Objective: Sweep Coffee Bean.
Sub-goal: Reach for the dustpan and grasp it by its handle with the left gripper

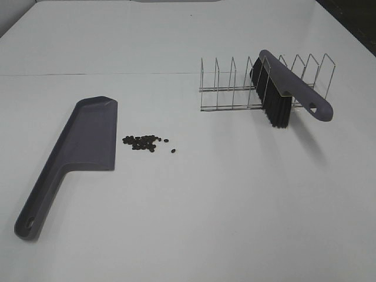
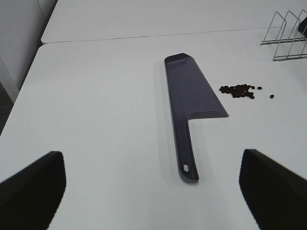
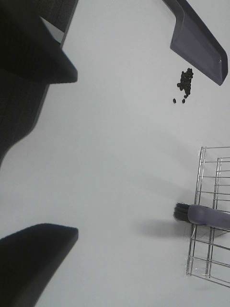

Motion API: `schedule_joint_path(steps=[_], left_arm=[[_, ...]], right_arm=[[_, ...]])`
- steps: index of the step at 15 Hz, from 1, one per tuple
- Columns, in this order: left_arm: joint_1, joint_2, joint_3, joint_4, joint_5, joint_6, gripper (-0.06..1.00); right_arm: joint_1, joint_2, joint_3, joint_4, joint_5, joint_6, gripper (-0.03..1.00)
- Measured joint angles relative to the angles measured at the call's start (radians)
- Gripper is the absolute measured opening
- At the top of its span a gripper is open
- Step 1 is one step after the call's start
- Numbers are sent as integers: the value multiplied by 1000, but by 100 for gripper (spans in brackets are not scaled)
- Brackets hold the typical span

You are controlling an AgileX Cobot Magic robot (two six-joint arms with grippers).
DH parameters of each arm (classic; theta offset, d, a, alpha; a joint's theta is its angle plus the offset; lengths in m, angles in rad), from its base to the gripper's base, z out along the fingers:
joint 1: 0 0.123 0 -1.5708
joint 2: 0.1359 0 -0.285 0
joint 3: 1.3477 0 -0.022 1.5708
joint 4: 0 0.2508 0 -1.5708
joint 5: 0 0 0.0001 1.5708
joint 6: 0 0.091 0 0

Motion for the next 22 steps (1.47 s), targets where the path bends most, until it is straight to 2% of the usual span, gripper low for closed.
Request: schedule_joint_path(steps=[5,22], left_arm=[[0,0,0,0,0,0,90],[0,0,0,-1,0,0,90]], right_arm=[[0,0,3,-27,0,58,76],[0,0,5,-29,0,73,76]])
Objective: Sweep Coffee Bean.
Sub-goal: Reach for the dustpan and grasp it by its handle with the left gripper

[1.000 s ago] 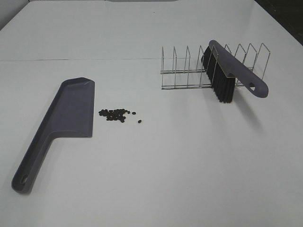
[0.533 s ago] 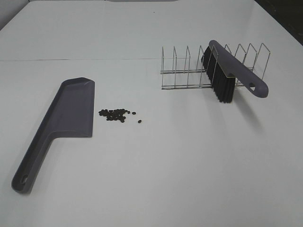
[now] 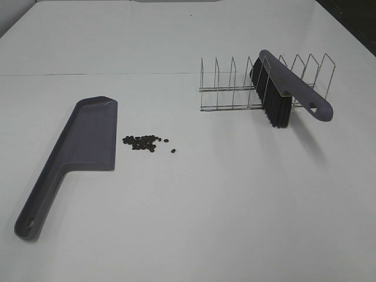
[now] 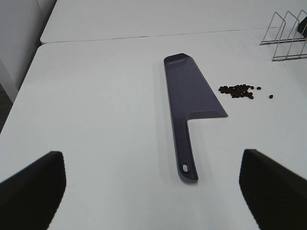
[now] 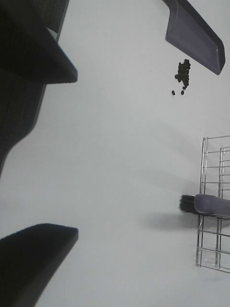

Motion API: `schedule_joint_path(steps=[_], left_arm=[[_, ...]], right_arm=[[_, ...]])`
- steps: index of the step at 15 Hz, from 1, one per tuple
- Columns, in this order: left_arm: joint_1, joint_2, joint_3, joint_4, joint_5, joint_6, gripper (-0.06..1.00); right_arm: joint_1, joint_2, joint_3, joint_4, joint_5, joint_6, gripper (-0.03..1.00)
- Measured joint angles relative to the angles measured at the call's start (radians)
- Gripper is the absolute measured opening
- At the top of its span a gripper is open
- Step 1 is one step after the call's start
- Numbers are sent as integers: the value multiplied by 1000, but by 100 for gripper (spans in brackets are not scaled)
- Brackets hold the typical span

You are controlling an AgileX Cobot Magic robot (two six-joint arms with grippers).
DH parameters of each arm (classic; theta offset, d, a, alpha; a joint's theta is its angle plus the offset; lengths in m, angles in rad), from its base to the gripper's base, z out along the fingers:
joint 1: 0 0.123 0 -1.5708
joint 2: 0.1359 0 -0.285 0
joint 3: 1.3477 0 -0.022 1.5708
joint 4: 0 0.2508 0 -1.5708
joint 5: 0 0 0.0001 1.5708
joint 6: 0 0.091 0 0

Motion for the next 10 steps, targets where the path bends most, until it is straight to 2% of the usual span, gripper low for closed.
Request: schedule_joint_path(steps=[10], left_arm=[[0,0,0,0,0,0,90]], right_arm=[[0,0,0,-26,0,1,76]])
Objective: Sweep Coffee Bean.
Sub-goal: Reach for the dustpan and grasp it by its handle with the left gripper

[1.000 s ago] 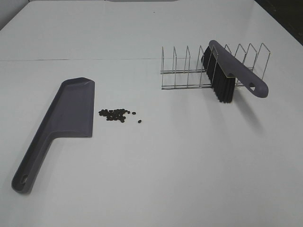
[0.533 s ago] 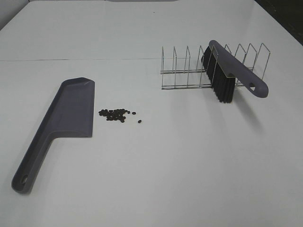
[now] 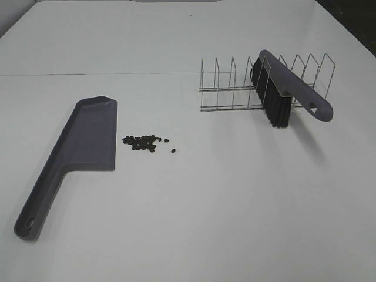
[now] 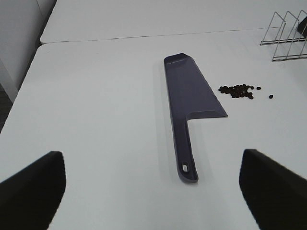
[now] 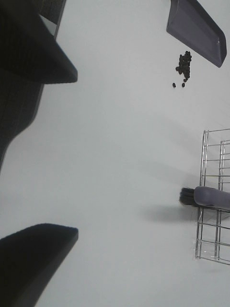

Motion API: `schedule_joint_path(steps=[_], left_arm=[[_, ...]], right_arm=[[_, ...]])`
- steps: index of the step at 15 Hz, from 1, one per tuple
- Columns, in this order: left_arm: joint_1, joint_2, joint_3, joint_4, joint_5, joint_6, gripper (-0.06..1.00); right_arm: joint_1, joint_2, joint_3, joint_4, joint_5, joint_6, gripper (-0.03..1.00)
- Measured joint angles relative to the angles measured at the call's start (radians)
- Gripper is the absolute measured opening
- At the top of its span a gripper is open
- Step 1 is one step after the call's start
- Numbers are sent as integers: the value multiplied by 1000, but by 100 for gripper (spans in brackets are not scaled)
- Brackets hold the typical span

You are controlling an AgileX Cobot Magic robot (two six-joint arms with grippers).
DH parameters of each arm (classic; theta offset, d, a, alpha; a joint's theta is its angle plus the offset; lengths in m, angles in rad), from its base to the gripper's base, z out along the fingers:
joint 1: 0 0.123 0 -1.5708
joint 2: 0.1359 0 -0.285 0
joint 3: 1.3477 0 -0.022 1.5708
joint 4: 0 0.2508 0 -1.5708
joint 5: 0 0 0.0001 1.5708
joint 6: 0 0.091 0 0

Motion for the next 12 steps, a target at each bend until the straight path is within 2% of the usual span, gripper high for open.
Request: schedule_joint_path(steps=[9,12], left_arm=[[0,4,0,0,0,-17,90],[0,157,1,2,-3,-61,90]], right_arm=[[0,0,0,0,0,2,76],[0,0,0,0,0,2,76]])
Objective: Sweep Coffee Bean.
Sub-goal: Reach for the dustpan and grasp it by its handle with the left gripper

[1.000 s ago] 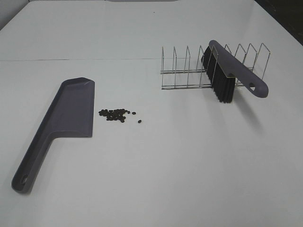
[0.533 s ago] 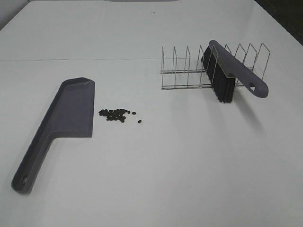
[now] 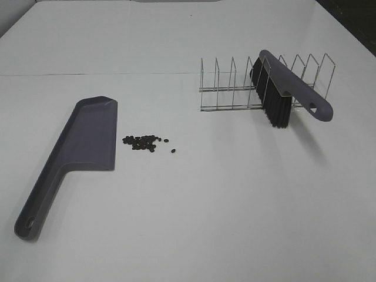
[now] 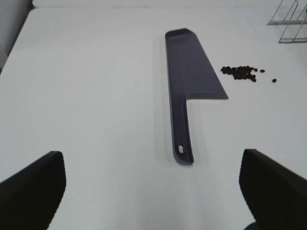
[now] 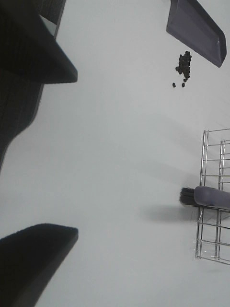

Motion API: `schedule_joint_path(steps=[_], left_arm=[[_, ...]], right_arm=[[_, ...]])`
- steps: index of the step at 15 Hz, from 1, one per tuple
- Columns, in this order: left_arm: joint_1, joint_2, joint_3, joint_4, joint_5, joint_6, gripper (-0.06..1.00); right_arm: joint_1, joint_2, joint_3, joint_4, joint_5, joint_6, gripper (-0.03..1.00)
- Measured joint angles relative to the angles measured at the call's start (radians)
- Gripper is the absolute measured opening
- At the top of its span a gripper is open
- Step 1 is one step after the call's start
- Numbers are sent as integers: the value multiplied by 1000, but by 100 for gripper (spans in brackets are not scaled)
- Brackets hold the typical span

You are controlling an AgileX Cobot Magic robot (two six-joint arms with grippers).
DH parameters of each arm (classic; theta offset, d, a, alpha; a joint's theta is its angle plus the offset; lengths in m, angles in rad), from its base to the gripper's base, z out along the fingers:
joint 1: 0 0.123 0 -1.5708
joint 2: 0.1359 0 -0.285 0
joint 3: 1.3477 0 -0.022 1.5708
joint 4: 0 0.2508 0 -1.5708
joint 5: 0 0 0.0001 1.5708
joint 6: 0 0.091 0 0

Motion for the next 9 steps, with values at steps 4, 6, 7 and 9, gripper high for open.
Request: schedule_joint_path(steps=[4,6,7,9], left_arm=[[0,258,-52,8,-72,-3,90],[0,369,-80,8,-113,-4,90],[0,439,-99,8,-142,-4,90],[0,589,-138,8,-189,-4,90]], right_arm=[[0,0,0,0,0,0,76],[0,0,0,0,0,0,76],[0,0,0,0,0,0,76],[0,0,0,0,0,0,76]])
